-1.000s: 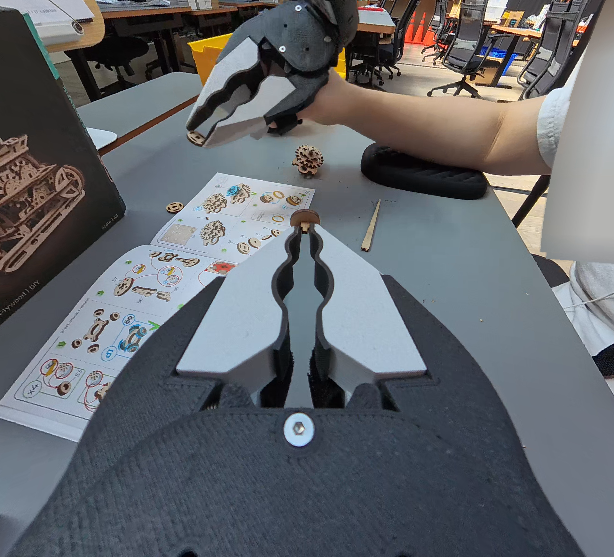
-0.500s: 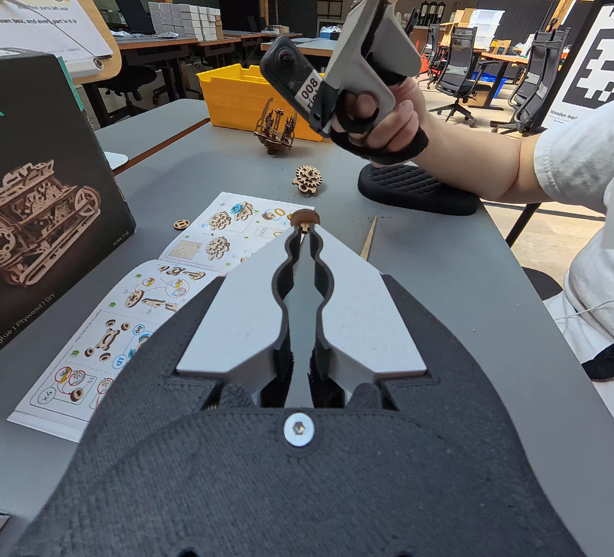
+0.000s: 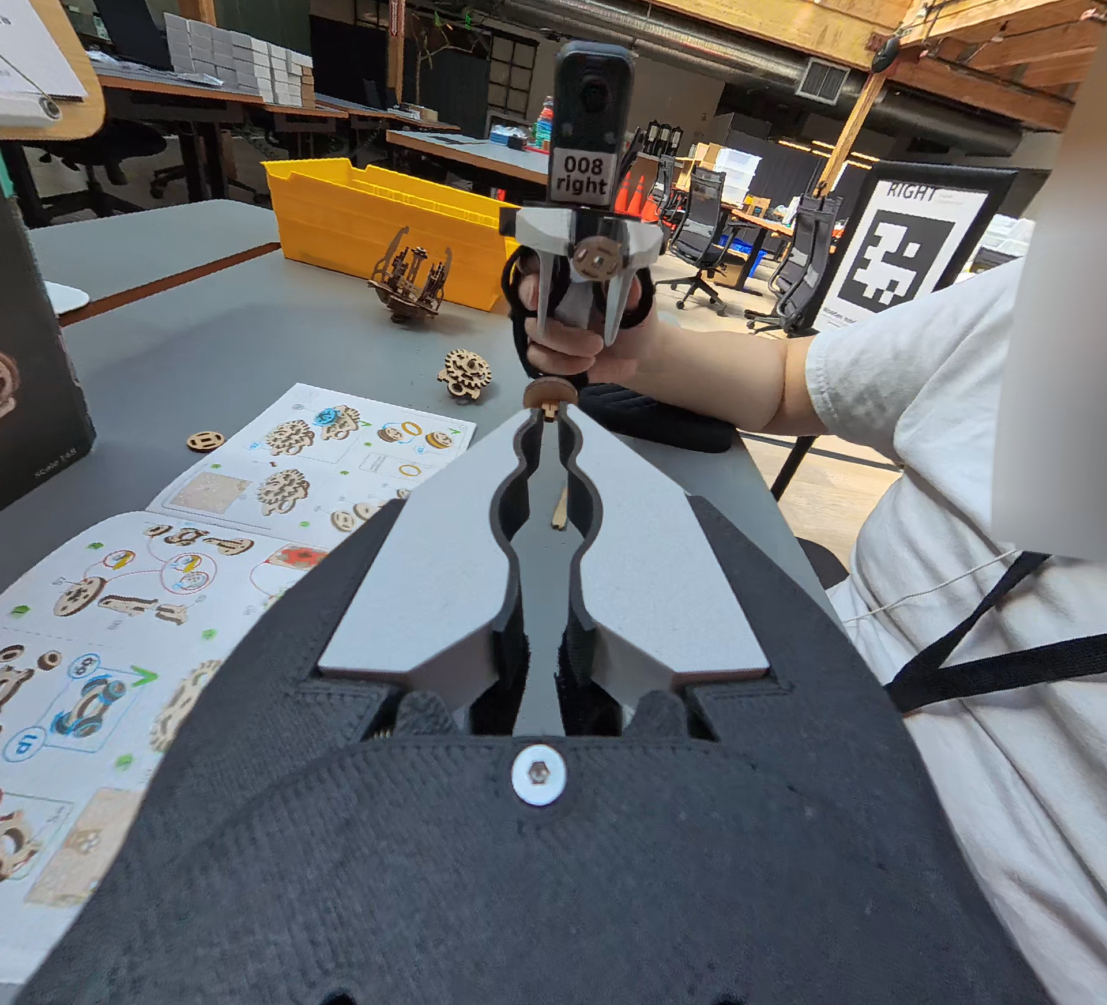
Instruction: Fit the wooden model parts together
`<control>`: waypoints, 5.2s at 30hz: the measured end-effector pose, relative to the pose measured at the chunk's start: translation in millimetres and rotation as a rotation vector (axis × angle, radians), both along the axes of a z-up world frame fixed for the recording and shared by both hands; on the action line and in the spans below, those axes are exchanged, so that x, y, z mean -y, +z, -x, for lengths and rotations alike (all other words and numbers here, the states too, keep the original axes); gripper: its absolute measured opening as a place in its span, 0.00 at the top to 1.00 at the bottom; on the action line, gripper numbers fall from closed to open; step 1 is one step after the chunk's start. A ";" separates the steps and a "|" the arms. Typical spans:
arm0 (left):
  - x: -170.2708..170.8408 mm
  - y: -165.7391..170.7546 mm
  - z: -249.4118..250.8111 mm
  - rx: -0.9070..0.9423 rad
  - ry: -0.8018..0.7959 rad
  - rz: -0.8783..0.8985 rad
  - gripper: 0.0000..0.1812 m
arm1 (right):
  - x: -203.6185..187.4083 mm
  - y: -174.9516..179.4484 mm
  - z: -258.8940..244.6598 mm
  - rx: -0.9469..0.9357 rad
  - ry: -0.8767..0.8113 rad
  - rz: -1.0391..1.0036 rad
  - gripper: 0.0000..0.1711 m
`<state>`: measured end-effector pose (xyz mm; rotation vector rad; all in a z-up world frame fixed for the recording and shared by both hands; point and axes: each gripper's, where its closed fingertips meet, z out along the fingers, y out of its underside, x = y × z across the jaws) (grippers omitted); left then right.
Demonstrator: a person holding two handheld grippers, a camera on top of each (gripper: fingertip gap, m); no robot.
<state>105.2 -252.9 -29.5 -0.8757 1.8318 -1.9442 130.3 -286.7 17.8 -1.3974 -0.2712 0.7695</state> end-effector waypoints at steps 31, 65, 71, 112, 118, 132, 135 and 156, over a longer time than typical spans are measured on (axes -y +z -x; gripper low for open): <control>41.7 9.6 46.4 -0.122 -0.485 0.236 0.99 | 6.1 -28.3 76.1 0.873 -0.128 -0.338 0.90; 61.6 0.1 67.1 -0.165 -0.609 0.159 0.99 | 23.8 -40.1 97.7 0.976 -0.011 -0.418 0.89; 60.3 0.4 67.0 -0.161 -0.607 0.158 0.99 | 22.7 -41.2 97.4 0.985 -0.016 -0.411 0.89; 86.4 -34.7 106.2 -0.162 -0.789 -0.116 0.99 | 48.6 -88.0 130.9 0.559 0.553 0.088 0.94; 83.5 -30.0 101.3 -0.156 -0.763 -0.088 0.98 | 45.7 -81.3 125.7 0.485 0.547 0.102 0.94; 79.3 -30.5 92.6 -0.154 -0.709 -0.090 0.98 | 39.6 -80.0 116.2 0.442 0.518 0.138 0.90; 77.3 -33.1 88.5 -0.148 -0.679 -0.111 0.98 | 36.5 -79.6 107.4 0.479 0.467 0.131 0.85; 32.9 -15.7 16.7 0.051 -0.137 -0.172 0.99 | -2.0 -55.8 38.8 0.523 -0.001 0.186 0.77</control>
